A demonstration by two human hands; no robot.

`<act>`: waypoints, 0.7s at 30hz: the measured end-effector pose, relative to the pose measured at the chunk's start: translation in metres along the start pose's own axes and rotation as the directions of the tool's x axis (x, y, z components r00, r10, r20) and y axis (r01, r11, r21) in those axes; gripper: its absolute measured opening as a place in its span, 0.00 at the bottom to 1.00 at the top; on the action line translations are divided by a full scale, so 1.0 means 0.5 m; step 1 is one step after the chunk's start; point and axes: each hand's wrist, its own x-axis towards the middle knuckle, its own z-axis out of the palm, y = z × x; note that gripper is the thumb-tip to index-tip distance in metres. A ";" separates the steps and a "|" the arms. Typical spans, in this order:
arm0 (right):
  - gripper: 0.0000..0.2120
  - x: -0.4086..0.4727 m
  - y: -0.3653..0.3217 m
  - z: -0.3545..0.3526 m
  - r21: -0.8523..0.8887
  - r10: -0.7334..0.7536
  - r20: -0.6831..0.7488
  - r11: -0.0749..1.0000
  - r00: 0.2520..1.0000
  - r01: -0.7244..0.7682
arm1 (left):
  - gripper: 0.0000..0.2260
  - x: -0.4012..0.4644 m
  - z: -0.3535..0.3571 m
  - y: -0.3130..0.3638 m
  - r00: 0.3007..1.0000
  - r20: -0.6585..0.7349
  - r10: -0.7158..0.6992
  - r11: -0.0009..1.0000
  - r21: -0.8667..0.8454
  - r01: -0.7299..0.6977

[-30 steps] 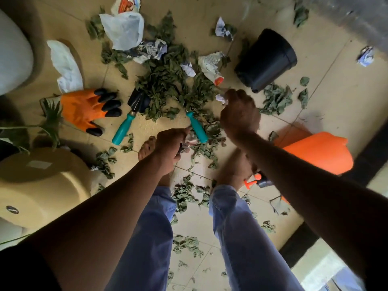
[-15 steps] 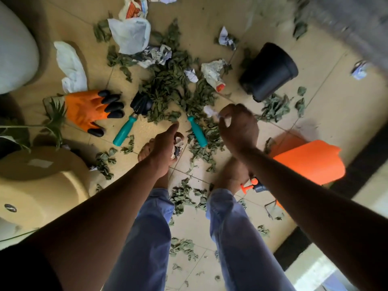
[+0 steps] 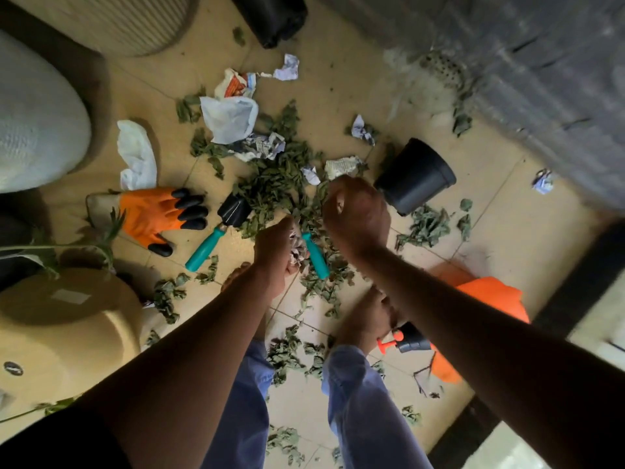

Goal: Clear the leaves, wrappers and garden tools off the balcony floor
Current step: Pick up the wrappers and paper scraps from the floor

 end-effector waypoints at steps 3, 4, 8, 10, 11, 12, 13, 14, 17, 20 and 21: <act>0.15 0.116 0.043 -0.006 -0.317 -0.032 -0.013 0.948 0.999 0.026 | 0.12 -0.008 -0.023 0.001 0.998 0.051 -0.024 0.999 -0.035 0.025; 0.18 0.149 0.056 -0.008 -0.409 -0.032 0.014 0.912 0.999 0.035 | 0.11 -0.008 -0.029 0.000 0.998 0.062 -0.021 0.999 -0.030 0.023; 0.19 0.228 0.092 0.002 -0.565 -0.045 0.109 0.819 0.993 0.099 | 0.07 -0.004 -0.047 -0.010 0.995 0.092 -0.029 1.000 -0.005 0.029; 0.18 0.240 0.097 0.007 -0.518 -0.006 0.165 0.851 0.986 0.092 | 0.05 -0.002 -0.052 -0.015 0.994 0.107 -0.037 0.999 -0.017 0.039; 0.18 0.239 0.096 0.007 -0.477 0.022 0.178 0.876 0.984 0.067 | 0.04 -0.002 -0.054 -0.017 0.993 0.110 -0.035 0.999 -0.022 0.037; 0.16 0.236 0.095 0.007 -0.439 0.038 0.172 0.897 0.984 0.043 | 0.04 -0.001 -0.055 -0.019 0.993 0.111 -0.028 0.999 -0.025 0.031; 0.14 0.233 0.093 0.005 -0.409 0.043 0.147 0.912 0.988 0.021 | 0.05 0.000 -0.056 -0.022 0.993 0.115 -0.016 0.999 -0.027 0.019; 0.13 0.226 0.087 0.002 -0.386 0.047 0.114 0.922 0.992 0.000 | 0.08 0.001 -0.056 -0.025 0.993 0.121 0.000 0.999 -0.033 0.004; 0.11 0.188 0.061 -0.006 -0.222 0.061 0.038 0.974 0.997 -0.051 | 0.14 0.002 -0.053 -0.027 0.993 0.111 0.039 0.999 -0.040 -0.034; 0.04 0.115 0.027 -0.014 0.050 0.076 0.033 0.996 0.997 -0.078 | 0.14 0.002 -0.047 -0.016 0.995 0.085 0.054 0.998 -0.014 -0.053; 0.02 0.085 0.016 -0.015 0.148 0.065 0.064 0.986 0.996 -0.073 | 0.15 0.001 -0.044 -0.010 0.996 0.073 0.058 0.998 -0.005 -0.058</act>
